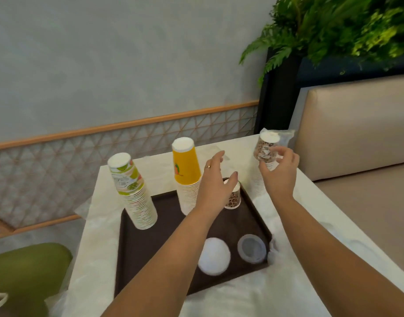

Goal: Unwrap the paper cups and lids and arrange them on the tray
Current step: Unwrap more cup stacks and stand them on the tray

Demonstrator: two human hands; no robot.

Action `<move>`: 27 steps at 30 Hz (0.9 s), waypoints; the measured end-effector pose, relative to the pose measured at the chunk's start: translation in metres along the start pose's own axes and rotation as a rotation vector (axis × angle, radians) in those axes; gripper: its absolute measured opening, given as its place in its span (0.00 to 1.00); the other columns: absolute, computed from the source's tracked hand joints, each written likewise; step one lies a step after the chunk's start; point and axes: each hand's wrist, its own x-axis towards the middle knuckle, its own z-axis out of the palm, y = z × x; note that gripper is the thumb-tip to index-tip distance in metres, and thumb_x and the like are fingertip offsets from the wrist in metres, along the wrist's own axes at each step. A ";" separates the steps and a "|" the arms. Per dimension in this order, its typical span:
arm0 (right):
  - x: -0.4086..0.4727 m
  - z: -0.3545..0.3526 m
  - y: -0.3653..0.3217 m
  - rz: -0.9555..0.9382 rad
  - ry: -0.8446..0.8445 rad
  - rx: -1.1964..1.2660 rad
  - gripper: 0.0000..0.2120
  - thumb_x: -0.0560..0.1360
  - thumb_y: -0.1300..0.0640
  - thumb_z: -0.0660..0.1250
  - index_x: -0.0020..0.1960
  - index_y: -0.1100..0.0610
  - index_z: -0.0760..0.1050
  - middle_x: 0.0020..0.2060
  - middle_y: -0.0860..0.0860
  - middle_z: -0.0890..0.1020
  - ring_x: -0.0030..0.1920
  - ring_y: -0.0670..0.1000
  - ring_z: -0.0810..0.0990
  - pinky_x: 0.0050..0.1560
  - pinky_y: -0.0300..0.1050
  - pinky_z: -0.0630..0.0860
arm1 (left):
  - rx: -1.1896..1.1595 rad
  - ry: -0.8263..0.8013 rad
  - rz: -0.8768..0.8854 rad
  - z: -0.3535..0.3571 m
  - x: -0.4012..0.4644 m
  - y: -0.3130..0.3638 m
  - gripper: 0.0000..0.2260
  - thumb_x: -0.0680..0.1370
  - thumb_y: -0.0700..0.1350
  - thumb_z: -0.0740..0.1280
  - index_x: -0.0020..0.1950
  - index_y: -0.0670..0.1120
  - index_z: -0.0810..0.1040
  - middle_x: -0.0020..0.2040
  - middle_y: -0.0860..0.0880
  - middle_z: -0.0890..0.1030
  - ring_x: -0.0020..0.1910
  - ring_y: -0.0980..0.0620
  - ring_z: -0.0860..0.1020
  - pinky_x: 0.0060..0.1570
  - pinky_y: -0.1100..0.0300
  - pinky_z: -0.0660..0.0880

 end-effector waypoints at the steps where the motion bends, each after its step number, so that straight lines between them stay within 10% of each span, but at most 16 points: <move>1: 0.009 -0.001 0.009 0.016 -0.009 -0.003 0.24 0.69 0.61 0.74 0.61 0.60 0.68 0.61 0.57 0.68 0.58 0.58 0.75 0.53 0.43 0.71 | 0.000 0.008 -0.007 0.010 0.007 0.005 0.26 0.78 0.45 0.66 0.73 0.51 0.61 0.70 0.49 0.67 0.66 0.51 0.69 0.60 0.60 0.68; 11: 0.065 0.010 0.081 0.102 -0.389 -0.027 0.49 0.66 0.50 0.77 0.76 0.58 0.51 0.74 0.55 0.60 0.73 0.54 0.60 0.68 0.51 0.63 | 0.002 -0.027 -0.077 0.105 0.087 0.020 0.37 0.75 0.47 0.70 0.77 0.47 0.51 0.76 0.48 0.56 0.74 0.51 0.58 0.59 0.68 0.56; 17: 0.070 0.019 0.096 0.082 -0.492 0.015 0.38 0.69 0.52 0.74 0.73 0.56 0.60 0.67 0.53 0.71 0.65 0.53 0.71 0.60 0.45 0.70 | -0.069 -0.051 -0.098 0.136 0.116 0.013 0.40 0.72 0.46 0.74 0.76 0.47 0.52 0.73 0.47 0.64 0.72 0.48 0.63 0.69 0.54 0.64; 27: 0.066 0.009 0.105 0.152 -0.596 0.091 0.33 0.70 0.54 0.75 0.69 0.57 0.63 0.63 0.54 0.75 0.61 0.55 0.75 0.57 0.45 0.71 | -0.136 -0.073 -0.110 0.150 0.119 0.000 0.28 0.67 0.41 0.78 0.60 0.47 0.67 0.58 0.49 0.76 0.58 0.49 0.75 0.55 0.56 0.75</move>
